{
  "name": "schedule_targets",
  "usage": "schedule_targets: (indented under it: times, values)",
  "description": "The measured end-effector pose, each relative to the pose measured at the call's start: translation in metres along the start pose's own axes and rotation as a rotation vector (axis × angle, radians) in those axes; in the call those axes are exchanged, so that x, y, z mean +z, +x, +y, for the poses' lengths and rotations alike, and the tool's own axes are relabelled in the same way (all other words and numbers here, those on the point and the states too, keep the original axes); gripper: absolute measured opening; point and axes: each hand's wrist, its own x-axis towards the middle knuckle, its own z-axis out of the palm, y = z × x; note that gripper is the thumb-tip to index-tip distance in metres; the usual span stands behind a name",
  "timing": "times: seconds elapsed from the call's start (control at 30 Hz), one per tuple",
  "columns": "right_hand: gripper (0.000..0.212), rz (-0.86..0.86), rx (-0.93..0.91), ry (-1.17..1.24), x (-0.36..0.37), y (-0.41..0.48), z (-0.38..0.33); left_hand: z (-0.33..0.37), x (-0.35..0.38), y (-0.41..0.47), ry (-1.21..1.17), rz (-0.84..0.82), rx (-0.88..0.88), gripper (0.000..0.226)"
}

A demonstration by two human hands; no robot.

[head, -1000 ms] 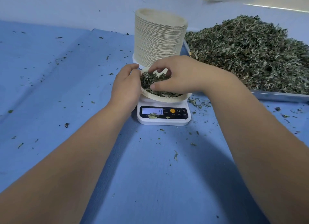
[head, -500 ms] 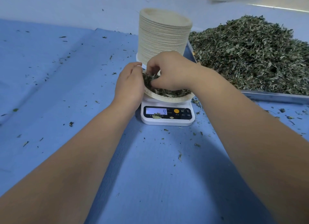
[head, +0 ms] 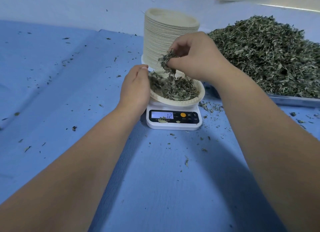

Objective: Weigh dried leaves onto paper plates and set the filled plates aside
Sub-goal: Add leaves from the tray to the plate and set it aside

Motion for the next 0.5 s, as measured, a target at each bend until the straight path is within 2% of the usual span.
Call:
schedule_targets:
  times: [0.23,0.3,0.5]
  values:
    - [0.019,0.125,0.07,0.176,-0.002,-0.001,0.005,0.002,-0.002,-0.002,0.006,-0.017,-0.006,0.037]
    - [0.012,0.155,0.094,0.233,-0.002,-0.003,0.007,0.002,-0.002,-0.003,-0.002,-0.033,0.003,0.037]
    - [0.014,0.239,0.126,0.313,-0.005,-0.011,0.015,0.003,-0.003,-0.005,-0.007,-0.069,0.003,0.037]
